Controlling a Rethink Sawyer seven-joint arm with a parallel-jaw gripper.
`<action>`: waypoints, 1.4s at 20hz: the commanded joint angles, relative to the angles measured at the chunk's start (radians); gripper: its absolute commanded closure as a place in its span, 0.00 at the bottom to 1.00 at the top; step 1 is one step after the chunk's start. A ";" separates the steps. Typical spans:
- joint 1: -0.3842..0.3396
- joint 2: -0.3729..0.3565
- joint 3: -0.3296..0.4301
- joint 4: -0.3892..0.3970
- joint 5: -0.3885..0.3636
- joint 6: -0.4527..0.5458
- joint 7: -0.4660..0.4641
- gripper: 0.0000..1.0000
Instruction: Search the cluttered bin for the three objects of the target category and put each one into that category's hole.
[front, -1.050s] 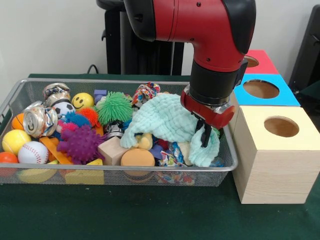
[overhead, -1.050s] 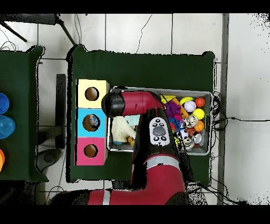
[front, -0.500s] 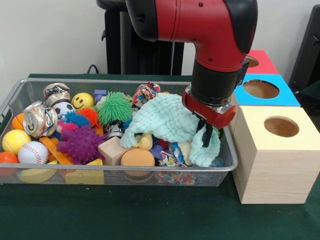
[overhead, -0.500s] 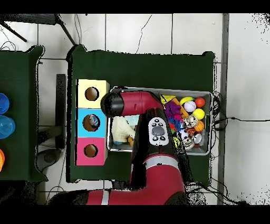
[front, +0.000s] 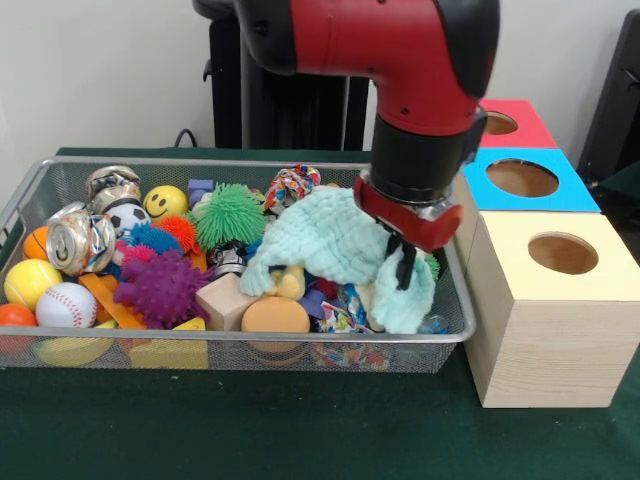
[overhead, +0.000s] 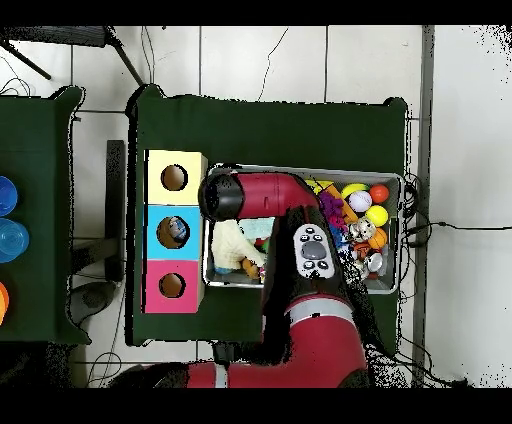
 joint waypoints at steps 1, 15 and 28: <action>-0.178 -0.121 0.132 0.167 -0.102 0.071 -0.390 1.00; -0.334 -0.113 0.203 0.121 -0.226 0.135 -0.533 1.00; -0.320 -0.108 0.215 0.147 -0.248 0.085 -0.464 1.00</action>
